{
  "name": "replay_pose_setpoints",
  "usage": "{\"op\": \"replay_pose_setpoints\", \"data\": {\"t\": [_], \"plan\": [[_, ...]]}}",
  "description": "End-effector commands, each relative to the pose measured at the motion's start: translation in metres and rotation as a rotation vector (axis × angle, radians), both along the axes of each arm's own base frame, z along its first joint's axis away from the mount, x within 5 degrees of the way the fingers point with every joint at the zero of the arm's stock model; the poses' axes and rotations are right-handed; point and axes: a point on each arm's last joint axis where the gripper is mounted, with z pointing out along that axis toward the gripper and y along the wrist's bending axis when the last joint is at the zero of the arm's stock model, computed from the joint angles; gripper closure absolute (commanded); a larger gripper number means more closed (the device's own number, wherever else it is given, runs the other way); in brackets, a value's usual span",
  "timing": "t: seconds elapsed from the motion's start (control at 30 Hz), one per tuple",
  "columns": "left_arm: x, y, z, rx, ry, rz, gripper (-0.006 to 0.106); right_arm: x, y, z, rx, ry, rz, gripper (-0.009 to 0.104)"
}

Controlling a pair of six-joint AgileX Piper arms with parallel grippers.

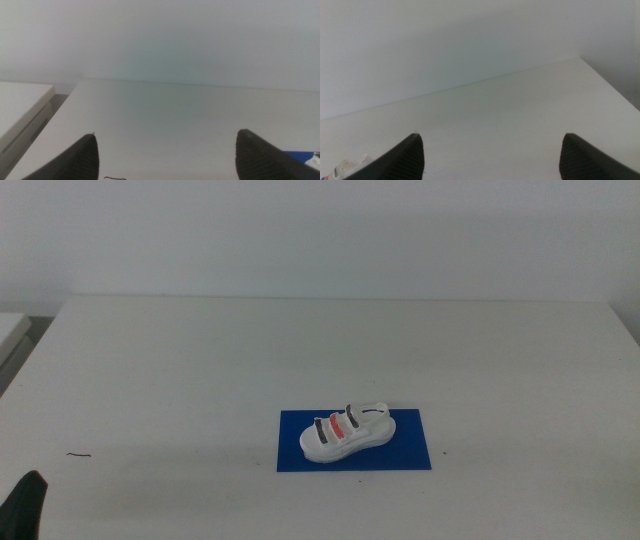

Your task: Use one arm to grab the shoe from the table and place it on the mat.

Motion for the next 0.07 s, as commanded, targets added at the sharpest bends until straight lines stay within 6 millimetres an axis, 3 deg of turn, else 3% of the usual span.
{"op": "replay_pose_setpoints", "data": {"t": [0.0,0.03], "plan": [[-0.0003,0.0000,0.0009,-0.019,-0.009,0.003,0.007,-0.0002,-0.0001,0.0003,-0.009,-0.012,0.000,0.016],[-0.0003,0.0000,0.0009,-0.019,-0.009,0.003,0.007,-0.0002,-0.0001,0.0003,-0.009,-0.012,0.000,0.016]]}}
